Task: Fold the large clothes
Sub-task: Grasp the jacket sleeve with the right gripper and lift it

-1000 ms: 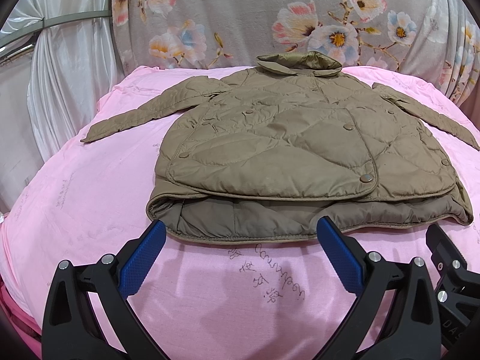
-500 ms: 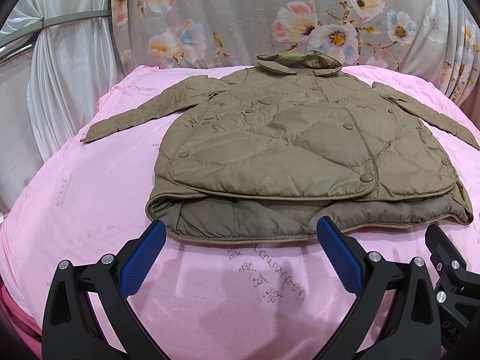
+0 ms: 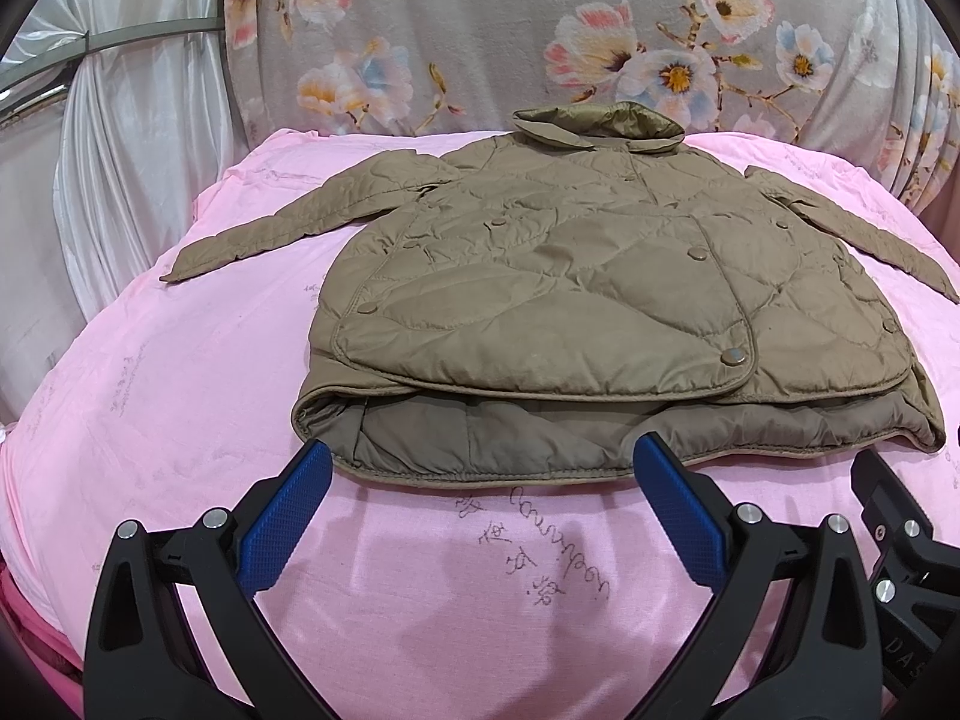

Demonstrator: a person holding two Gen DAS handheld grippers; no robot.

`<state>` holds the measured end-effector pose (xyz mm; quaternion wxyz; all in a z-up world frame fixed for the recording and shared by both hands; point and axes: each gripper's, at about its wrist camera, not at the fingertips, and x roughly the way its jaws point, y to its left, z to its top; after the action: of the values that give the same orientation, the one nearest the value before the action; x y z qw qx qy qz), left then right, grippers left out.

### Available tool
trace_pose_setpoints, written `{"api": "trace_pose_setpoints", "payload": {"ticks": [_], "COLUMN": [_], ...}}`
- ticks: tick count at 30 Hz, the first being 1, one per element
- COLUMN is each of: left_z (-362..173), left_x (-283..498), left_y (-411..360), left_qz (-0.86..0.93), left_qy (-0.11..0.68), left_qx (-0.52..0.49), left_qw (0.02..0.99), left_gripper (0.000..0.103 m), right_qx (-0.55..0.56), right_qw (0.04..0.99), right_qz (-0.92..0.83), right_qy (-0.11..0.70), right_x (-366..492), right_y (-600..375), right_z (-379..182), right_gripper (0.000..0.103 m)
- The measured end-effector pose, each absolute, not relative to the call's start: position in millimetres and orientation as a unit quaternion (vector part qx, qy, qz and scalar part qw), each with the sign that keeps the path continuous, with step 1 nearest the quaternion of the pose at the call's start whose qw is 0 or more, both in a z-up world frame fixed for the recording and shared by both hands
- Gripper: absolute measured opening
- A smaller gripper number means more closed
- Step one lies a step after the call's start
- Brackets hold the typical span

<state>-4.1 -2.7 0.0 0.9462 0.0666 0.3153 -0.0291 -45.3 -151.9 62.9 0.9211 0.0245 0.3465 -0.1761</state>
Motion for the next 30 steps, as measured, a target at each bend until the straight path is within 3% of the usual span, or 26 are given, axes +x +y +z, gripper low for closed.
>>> {"api": "trace_pose_setpoints", "payload": {"ticks": [7, 15, 22, 30], "left_z": [14, 57, 67, 57], "left_x": [11, 59, 120, 158], "left_y": [6, 24, 32, 43], "left_qz": [-0.055, -0.036, 0.006, 0.035], "left_qy": [0.343, 0.318, 0.32, 0.325], "left_qx": [0.035, 0.021, 0.025, 0.023], "left_qw": [0.937, 0.947, 0.947, 0.945], "left_gripper": [0.098, 0.098, 0.098, 0.098], "right_qx": [0.055, 0.158, 0.345, 0.418], "right_qw": [0.916, 0.903, 0.833, 0.782], "right_qz": [-0.181, -0.234, -0.3, -0.356], "right_qy": [0.354, 0.323, 0.312, 0.293], "right_x": [-39, 2, 42, 61], "right_y": [-189, -334, -498, -592], "right_z": [69, 106, 73, 33], "right_gripper": [0.098, 0.098, 0.098, 0.094]}}
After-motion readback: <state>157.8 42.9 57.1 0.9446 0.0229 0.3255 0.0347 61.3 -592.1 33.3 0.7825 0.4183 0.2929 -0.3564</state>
